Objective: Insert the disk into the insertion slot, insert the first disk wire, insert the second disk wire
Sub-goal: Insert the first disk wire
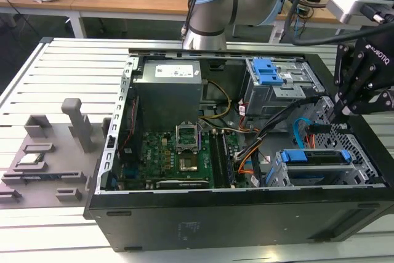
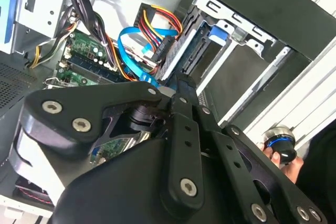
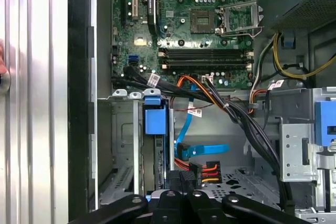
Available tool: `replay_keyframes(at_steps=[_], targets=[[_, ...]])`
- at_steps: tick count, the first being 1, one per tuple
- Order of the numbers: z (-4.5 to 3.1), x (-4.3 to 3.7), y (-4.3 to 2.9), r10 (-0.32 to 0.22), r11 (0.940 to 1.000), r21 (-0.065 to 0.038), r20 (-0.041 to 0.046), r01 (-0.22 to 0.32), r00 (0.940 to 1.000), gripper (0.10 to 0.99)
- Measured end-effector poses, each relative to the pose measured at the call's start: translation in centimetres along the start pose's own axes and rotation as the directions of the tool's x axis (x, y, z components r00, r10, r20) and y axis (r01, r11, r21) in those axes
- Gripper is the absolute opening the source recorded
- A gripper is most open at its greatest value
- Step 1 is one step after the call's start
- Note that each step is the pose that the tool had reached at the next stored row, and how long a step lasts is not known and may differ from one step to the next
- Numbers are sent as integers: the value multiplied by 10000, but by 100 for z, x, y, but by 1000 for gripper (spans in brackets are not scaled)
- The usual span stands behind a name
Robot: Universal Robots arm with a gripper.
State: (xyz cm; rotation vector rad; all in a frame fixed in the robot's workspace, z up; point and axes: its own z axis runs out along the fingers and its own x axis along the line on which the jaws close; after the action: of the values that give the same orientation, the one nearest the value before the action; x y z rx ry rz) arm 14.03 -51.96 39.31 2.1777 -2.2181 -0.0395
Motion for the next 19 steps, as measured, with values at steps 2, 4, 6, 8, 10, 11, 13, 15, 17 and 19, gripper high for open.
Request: replay_keyframes(at_steps=[2, 4, 6, 8, 10, 11, 13, 15, 17, 19], targets=[[26, -12, -3, -1, 10000, 0, 0, 1, 10000, 106], [71, -28, -5, -1, 10000, 0, 0, 1, 10000, 106], [87, -31, -6, -1, 10000, 0, -2, 1, 10000, 106], [89, -31, -6, -1, 10000, 0, -3, 1, 10000, 106], [90, -31, -6, -1, 10000, 0, -3, 1, 10000, 106], [91, -31, -6, -1, 10000, 0, -3, 1, 10000, 106], [91, -31, -6, -1, 10000, 0, -6, 1, 10000, 169], [91, -31, -6, -1, 10000, 0, -6, 1, 10000, 235], [90, -31, -6, 0, 10000, 0, -9, 0, 10000, 298], [92, -31, -6, 0, 10000, 0, -15, 0, 10000, 361]])
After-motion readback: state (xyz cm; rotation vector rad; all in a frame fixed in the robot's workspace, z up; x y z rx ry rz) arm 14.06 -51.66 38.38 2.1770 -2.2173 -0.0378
